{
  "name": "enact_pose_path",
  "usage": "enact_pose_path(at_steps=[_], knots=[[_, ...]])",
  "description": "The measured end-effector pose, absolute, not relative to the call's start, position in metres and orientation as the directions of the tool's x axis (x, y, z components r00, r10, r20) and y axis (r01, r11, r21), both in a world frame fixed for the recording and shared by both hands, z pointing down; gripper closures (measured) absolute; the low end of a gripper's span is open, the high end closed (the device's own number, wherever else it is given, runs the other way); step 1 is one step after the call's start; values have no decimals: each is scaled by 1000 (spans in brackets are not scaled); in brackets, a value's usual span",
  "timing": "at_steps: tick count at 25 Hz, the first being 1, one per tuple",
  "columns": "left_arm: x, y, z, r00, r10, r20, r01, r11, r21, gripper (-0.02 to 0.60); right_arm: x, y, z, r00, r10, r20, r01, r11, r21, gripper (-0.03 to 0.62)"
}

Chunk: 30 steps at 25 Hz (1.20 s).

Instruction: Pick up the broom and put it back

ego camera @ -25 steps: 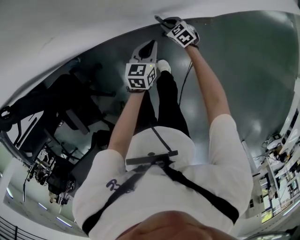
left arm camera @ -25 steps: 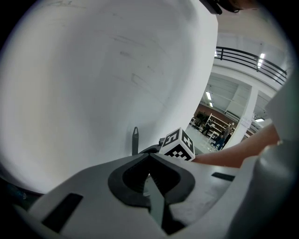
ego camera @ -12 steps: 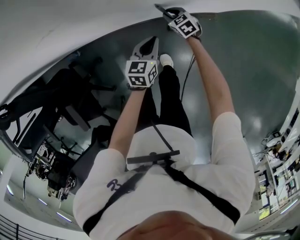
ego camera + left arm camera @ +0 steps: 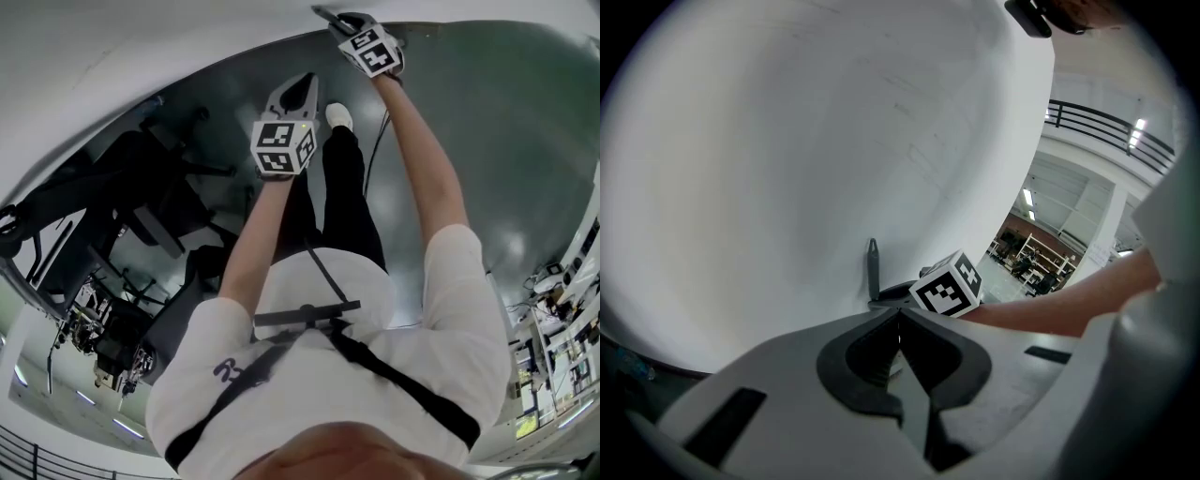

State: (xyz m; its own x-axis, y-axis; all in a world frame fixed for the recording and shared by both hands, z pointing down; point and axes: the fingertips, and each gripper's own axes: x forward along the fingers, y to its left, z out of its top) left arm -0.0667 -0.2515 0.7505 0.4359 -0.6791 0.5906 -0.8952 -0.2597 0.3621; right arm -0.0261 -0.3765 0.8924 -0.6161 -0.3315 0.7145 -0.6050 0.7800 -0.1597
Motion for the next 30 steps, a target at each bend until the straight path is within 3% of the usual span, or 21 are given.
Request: enact_pose_path(at_steps=[9, 11, 13, 20, 30], knots=[[-77, -244, 744, 441, -680, 585, -892, -263, 367, 571, -26, -374, 886, -571, -379, 729, -659, 740, -132, 501], [-78, -242, 744, 442, -677, 588, -892, -264, 366, 571, -23, -373, 886, -556, -394, 732, -674, 730, -119, 428], [-77, -239, 746, 444, -673, 591, -891, -264, 369, 571, -18, -373, 885, -541, -413, 732, -691, 714, -108, 401], [-85, -229, 743, 449, -676, 585, -888, -264, 377, 571, -12, -365, 853, -545, -463, 699, -719, 687, -105, 398], [-101, -216, 691, 469, -691, 550, -882, -338, 328, 571, 44, -308, 733, -518, -627, 582, -814, 570, -111, 398]])
